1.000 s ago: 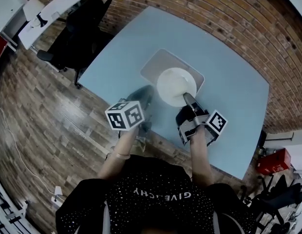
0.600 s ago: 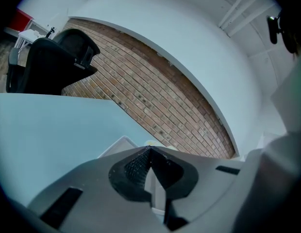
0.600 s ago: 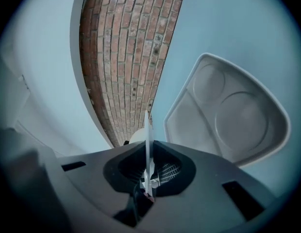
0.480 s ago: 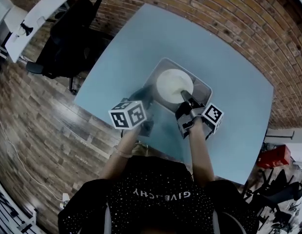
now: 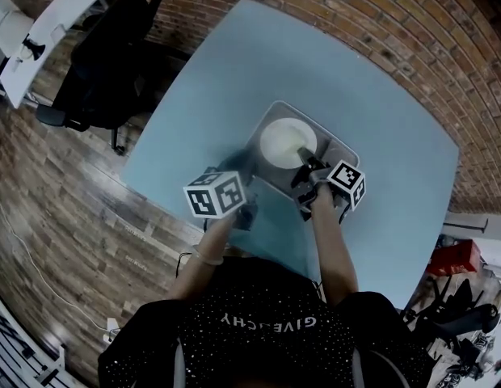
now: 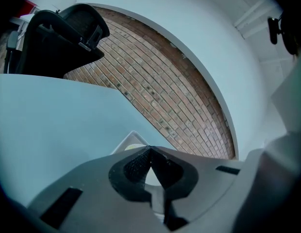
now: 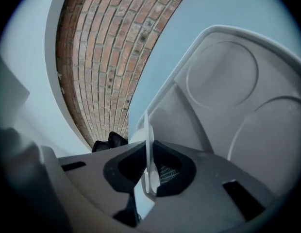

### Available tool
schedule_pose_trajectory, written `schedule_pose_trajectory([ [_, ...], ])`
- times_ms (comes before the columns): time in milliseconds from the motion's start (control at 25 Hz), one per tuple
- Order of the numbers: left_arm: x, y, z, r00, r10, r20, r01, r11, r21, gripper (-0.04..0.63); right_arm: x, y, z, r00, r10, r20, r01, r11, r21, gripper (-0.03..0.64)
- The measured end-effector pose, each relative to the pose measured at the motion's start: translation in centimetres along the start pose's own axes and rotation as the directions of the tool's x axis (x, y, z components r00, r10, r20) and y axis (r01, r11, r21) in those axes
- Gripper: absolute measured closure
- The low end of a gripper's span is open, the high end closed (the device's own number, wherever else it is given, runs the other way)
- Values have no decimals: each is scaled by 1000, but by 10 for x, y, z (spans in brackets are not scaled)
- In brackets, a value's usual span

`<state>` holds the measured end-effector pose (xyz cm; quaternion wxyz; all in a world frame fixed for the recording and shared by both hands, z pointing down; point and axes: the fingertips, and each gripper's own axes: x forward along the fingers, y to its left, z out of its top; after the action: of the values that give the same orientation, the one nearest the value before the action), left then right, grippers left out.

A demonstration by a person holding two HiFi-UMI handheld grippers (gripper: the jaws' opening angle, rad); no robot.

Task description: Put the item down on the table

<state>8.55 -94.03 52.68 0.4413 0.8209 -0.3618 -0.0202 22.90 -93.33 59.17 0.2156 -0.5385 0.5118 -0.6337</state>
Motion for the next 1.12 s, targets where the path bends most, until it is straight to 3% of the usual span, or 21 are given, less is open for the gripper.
schedule_pose_trajectory([
  [80, 3, 3, -1, 1000, 4, -7, -4, 1000, -6, 586, 3, -6, 1, 999, -34, -2, 34, 999, 11, 584],
  [240, 8, 4, -3, 1000, 4, -12, -4, 1000, -16, 586, 5, -26, 1, 978, -209, -28, 207, 977, -58, 564],
  [280, 7, 4, -3, 1000, 2, -12, -3, 1000, -18, 586, 4, -24, 1, 976, -217, -26, 215, 974, -64, 529],
  [400, 4, 4, -3, 1000, 1, -15, -1, 1000, -17, 586, -7, -10, 5, 981, -195, 11, 196, 978, -77, 334],
  [520, 3, 4, -5, 1000, -1, -16, 1, 1000, -19, 586, -32, 0, 15, 986, -127, 109, 139, 984, -108, 334],
  [600, 2, 6, -7, 1000, 3, -19, -4, 1000, -18, 586, -43, 12, 11, 992, -12, 127, 23, 996, -83, 347],
  [720, 1, 6, -10, 1000, 10, -26, -10, 1000, -14, 586, -50, 25, -2, 987, 106, 124, -105, 994, -9, 591],
  [920, -2, -1, -15, 999, 8, -47, -8, 1000, 12, 586, -55, 53, -20, 969, 241, 53, -239, 970, -41, 603],
  [1120, -3, -3, -15, 999, 4, -48, -3, 1000, 24, 586, -55, 64, -25, 960, 279, 40, -276, 960, -53, 603],
])
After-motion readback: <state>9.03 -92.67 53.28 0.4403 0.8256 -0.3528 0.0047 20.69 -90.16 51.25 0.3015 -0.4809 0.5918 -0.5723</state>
